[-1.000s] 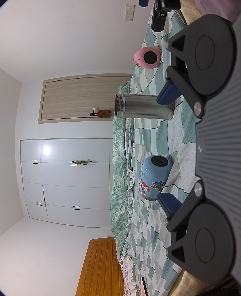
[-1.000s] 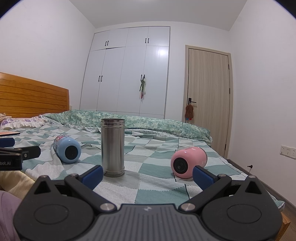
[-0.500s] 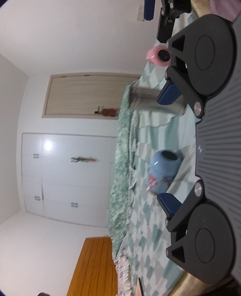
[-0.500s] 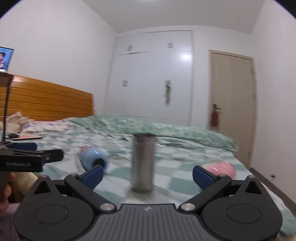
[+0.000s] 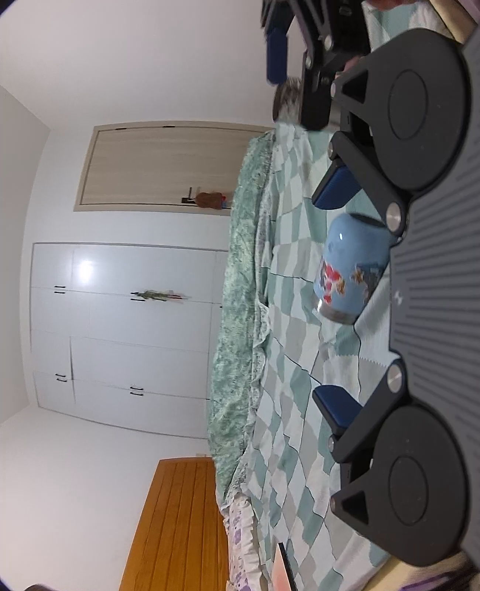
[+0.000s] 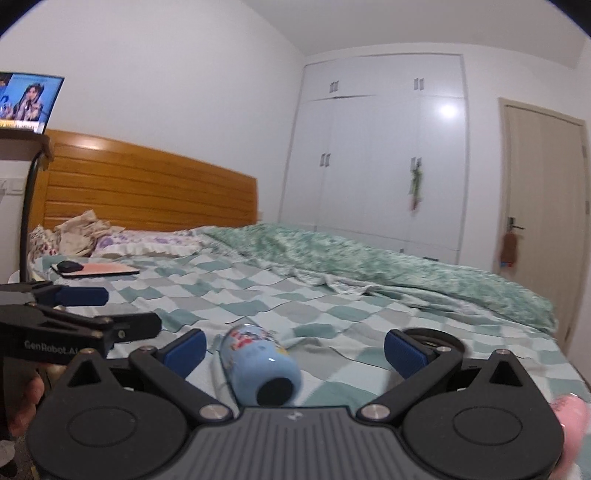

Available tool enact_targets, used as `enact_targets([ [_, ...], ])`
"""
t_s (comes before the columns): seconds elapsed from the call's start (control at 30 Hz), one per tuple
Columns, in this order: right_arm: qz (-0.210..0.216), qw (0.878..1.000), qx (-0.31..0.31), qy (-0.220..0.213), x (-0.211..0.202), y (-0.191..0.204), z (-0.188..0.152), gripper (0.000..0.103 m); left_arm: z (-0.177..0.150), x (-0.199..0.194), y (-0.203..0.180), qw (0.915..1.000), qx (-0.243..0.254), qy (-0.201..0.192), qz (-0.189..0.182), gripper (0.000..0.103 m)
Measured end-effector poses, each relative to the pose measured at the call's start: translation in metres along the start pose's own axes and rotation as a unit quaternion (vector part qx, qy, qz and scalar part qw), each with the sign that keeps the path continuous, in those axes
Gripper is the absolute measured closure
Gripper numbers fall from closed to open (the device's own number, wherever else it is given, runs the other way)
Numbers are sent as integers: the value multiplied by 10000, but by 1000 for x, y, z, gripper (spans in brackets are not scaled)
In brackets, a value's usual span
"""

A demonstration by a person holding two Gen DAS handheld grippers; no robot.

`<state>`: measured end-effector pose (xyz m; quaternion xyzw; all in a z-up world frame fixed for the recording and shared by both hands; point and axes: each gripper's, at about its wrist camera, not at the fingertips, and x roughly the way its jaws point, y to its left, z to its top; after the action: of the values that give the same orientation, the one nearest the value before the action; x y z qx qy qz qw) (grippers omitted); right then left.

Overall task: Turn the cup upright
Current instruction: 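Move the right tool to the lying blue cartoon cup and grasp it, then lift the blue cup with the right tool and rotate it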

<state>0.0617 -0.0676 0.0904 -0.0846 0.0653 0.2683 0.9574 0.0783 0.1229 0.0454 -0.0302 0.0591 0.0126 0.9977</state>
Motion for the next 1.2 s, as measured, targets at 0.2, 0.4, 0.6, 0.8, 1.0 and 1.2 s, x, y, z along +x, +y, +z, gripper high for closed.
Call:
enact_targets([
  [0.2, 366, 9988, 3, 313, 62, 11, 14, 0, 0, 30, 24, 9995, 139, 283, 90, 0],
  [0.4, 738, 9937, 190, 816, 122, 9, 22, 0, -3, 60, 49, 9970, 221, 743, -41, 0],
  [0.6, 1224, 9816, 284, 1435, 185, 5, 25, 0, -9, 85, 58, 9932, 405, 1080, -134, 0],
  [0.8, 1798, 9651, 231, 1892, 231, -7, 26, 0, -10, 110, 52, 9892, 583, 1313, -276, 0],
  [1.0, 2335, 9416, 162, 2422, 259, -30, 22, 0, -12, 131, 46, 9853, 625, 1544, -378, 0],
  [1.2, 2865, 9060, 60, 3116, 284, -30, 12, 5, -17, 144, 45, 9808, 663, 1792, -378, 0],
])
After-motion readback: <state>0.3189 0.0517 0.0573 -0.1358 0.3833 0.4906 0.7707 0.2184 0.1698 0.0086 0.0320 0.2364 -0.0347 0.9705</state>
